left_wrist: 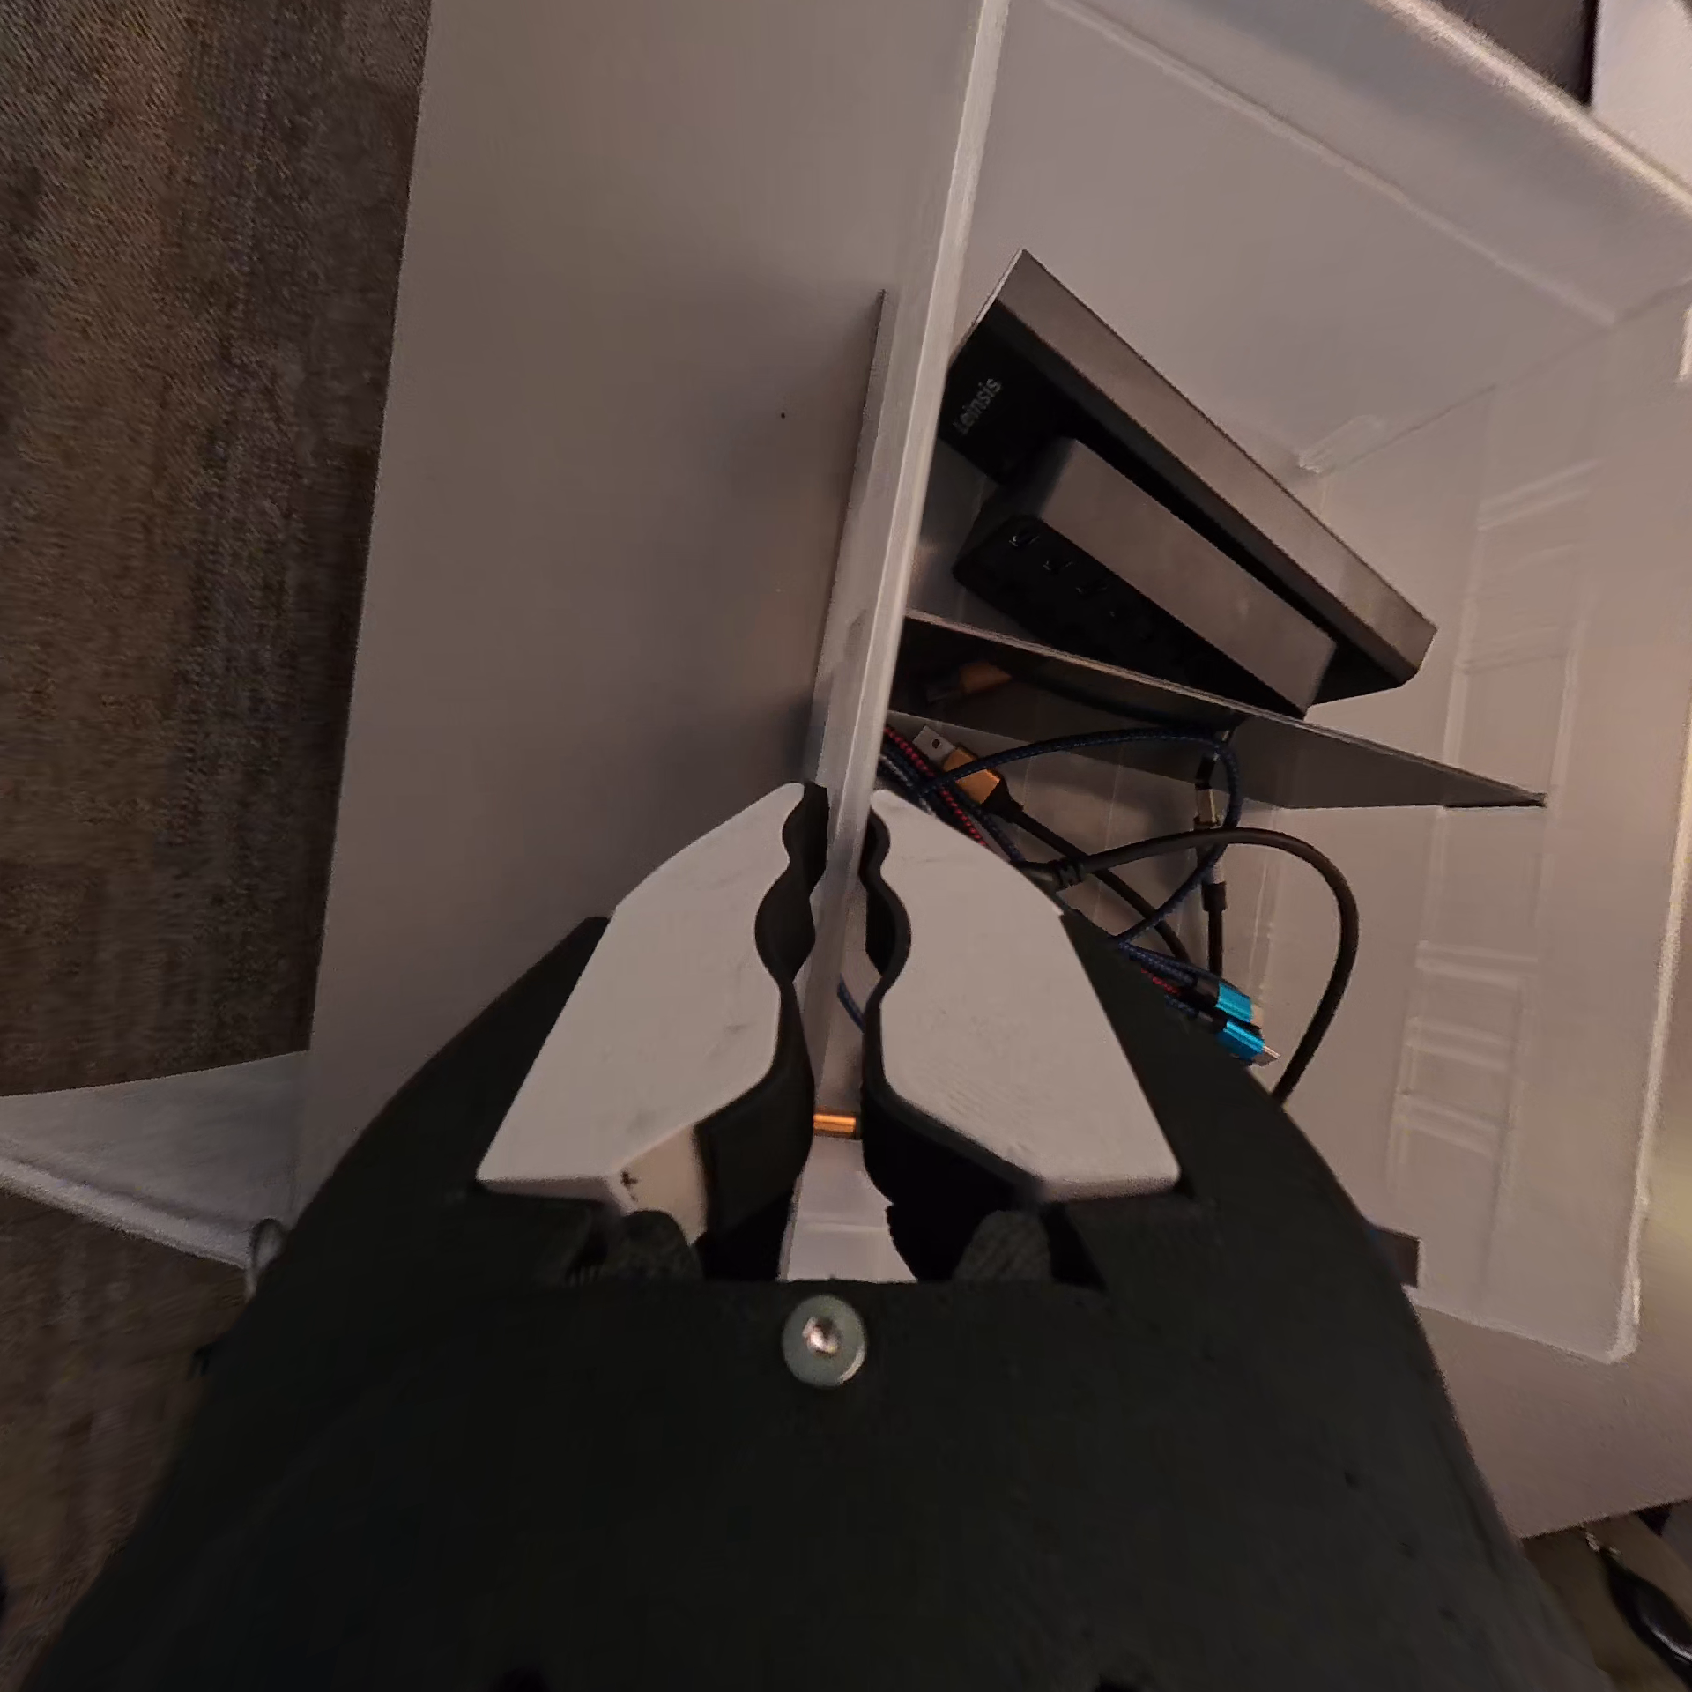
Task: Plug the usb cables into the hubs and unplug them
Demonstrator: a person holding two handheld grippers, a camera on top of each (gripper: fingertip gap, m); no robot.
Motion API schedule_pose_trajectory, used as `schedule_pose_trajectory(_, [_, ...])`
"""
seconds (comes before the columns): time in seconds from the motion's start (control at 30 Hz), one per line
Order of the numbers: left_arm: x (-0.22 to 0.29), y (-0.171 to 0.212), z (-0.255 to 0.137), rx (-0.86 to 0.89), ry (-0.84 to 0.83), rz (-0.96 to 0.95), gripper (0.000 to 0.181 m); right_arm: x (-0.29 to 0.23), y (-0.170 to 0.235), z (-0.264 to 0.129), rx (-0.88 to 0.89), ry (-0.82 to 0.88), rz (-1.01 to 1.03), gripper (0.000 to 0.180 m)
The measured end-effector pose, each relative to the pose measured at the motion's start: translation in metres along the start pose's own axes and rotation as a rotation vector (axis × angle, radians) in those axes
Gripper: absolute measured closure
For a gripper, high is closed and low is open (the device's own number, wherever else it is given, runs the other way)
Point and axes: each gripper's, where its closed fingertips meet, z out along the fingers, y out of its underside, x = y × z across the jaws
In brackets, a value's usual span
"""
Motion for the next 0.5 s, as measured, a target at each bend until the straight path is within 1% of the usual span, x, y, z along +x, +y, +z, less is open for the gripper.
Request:
schedule_pose_trajectory(0.1, [0.002,0.004,-0.002,-0.019,0.017,0.018,0.175,-0.001,0.000,0.000,0.013,-0.014,0.010,0.172])
schedule_pose_trajectory(0.2, [0.004,0.005,-0.004,-0.020,0.018,0.111,0.175,-0.001,0.000,0.000,0.024,-0.017,0.017,0.170])
schedule_pose_trajectory(0.23, [0.006,-0.001,-0.007,0.027,0.011,0.177,0.173,0.002,-0.002,-0.002,0.041,0.002,0.019,0.163])
schedule_pose_trajectory(0.3, [0.015,-0.025,-0.025,0.209,0.003,0.286,0.160,0.012,-0.010,-0.015,0.109,0.075,0.022,0.155])
schedule_pose_trajectory(0.4, [0.054,-0.051,-0.063,0.422,0.110,0.456,0.141,0.016,-0.030,-0.058,0.280,0.142,0.028,0.154])
schedule_pose_trajectory(0.43, [0.068,-0.052,-0.070,0.441,0.146,0.522,0.139,0.015,-0.039,-0.078,0.359,0.166,0.019,0.154])
schedule_pose_trajectory(0.47, [0.081,-0.048,-0.072,0.412,0.186,0.591,0.138,0.011,-0.051,-0.101,0.462,0.195,0.000,0.153])
schedule_pose_trajectory(0.5, [0.093,-0.040,-0.068,0.345,0.219,0.659,0.135,0.001,-0.064,-0.127,0.589,0.213,-0.035,0.152])
